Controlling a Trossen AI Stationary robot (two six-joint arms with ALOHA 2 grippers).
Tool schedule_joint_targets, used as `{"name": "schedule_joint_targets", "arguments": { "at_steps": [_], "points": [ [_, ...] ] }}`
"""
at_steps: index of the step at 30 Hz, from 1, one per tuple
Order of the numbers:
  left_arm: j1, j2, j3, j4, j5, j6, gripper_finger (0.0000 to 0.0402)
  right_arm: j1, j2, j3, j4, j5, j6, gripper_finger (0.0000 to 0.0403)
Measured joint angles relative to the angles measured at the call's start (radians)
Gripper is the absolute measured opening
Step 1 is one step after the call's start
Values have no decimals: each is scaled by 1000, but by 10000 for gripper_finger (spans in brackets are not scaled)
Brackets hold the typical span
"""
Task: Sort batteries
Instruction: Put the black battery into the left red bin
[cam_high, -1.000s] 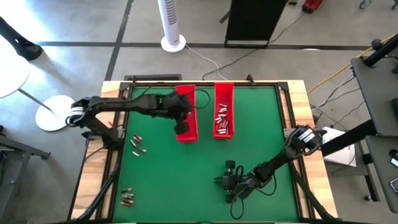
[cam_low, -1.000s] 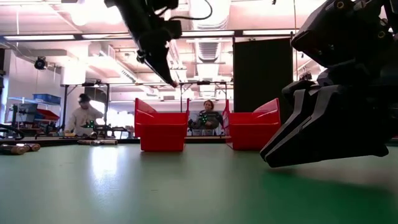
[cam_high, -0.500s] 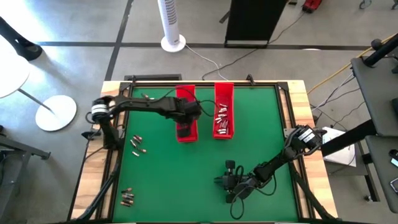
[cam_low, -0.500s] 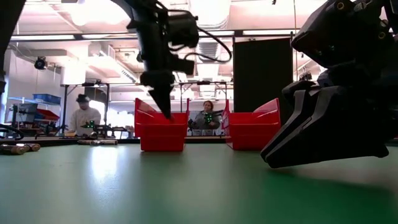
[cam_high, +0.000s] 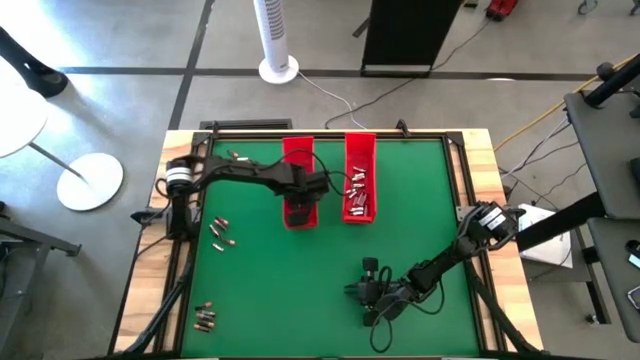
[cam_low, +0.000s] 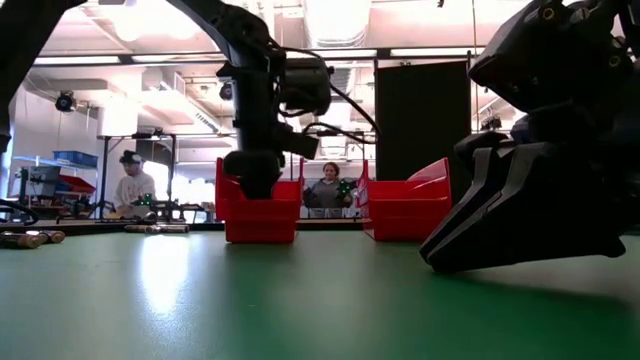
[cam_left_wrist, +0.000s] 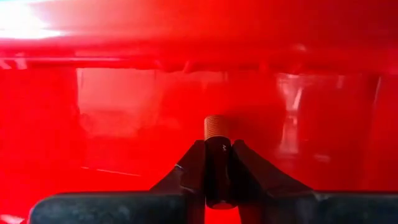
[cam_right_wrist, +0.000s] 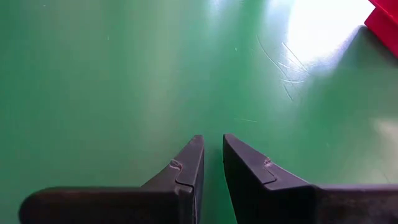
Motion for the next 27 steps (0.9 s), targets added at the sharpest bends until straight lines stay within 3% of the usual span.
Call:
{"name": "schedule_joint_targets", "arguments": {
  "at_steps": [16, 27],
  "points": [
    [-2, 27, 2, 12, -5, 47, 38, 0, 3, 0, 1, 2, 0, 52],
    [-1, 33, -3, 38, 77, 51, 51, 0, 4, 0, 0, 1, 0, 52]
  ]
}}
